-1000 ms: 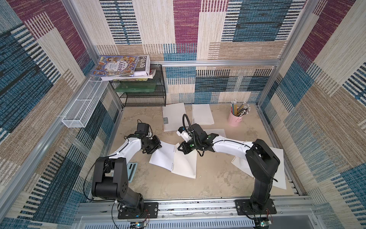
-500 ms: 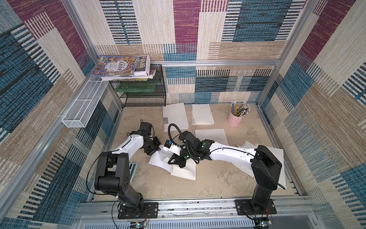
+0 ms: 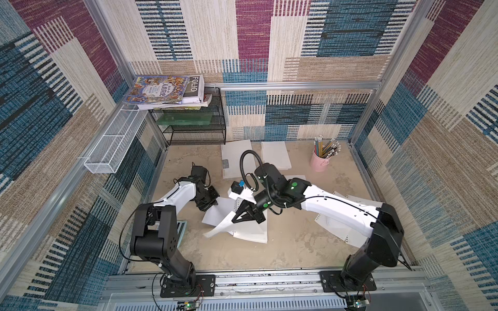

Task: Tear off pages from different notebooks
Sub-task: Tear off the paper from the notebook, then place the paper on the paper.

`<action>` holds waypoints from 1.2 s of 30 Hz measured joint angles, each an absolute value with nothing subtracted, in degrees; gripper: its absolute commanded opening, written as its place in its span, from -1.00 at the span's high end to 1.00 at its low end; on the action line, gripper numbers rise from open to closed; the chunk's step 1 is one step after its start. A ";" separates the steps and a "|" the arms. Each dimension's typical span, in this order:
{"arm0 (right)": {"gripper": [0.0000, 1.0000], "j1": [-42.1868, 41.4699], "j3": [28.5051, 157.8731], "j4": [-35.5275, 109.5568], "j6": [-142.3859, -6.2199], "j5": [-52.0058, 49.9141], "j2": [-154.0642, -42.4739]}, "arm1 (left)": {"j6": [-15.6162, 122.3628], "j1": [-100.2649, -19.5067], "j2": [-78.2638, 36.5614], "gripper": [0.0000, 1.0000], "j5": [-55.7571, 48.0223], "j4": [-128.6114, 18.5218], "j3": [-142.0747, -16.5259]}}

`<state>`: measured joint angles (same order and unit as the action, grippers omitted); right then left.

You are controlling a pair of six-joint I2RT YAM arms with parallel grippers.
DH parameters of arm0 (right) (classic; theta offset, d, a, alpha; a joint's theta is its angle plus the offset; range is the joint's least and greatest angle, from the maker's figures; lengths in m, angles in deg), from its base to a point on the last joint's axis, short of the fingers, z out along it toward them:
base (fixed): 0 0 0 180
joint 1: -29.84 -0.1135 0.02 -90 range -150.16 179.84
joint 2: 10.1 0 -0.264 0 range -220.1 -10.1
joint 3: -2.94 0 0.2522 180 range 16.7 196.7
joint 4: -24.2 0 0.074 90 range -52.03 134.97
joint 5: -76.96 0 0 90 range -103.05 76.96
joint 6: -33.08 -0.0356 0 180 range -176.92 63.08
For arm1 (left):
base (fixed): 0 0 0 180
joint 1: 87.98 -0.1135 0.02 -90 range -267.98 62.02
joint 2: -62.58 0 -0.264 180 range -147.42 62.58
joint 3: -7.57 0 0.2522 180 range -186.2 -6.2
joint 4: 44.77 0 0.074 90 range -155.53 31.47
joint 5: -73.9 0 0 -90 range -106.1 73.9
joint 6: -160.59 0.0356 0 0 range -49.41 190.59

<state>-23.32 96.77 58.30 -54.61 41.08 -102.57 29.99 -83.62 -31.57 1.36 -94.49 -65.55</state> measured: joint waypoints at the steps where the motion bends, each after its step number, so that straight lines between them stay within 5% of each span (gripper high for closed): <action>1: 1.00 -21.77 96.20 57.19 -55.18 42.00 -100.60 | 30.04 -83.62 -31.57 1.00 1.05 -94.49 -65.55; 5: 1.00 -12.53 91.72 53.98 -58.72 41.52 -95.42 | 30.15 -83.78 -31.57 1.00 0.11 -95.17 -66.07; 15: 1.00 25.66 82.26 64.45 -70.31 10.35 -90.22 | 33.78 -84.35 -30.46 1.00 -4.98 -100.59 -71.52; 21: 0.98 39.54 77.47 70.00 -73.91 -0.27 -87.84 | 36.46 -86.29 -30.46 0.91 -9.42 -104.63 -75.34; 27: 0.11 47.67 72.20 71.22 -75.75 -4.77 -86.31 | 38.63 -86.71 -30.57 0.74 -11.93 -108.13 -80.50; 31: -0.03 49.53 70.28 71.20 -76.10 -4.88 -87.03 | 39.46 -86.60 -31.59 0.53 -10.42 -108.81 -83.56; 36: -0.54 49.83 70.22 70.96 -76.45 -5.34 -85.61 | 39.48 -86.12 -31.35 0.33 -9.81 -110.01 -85.57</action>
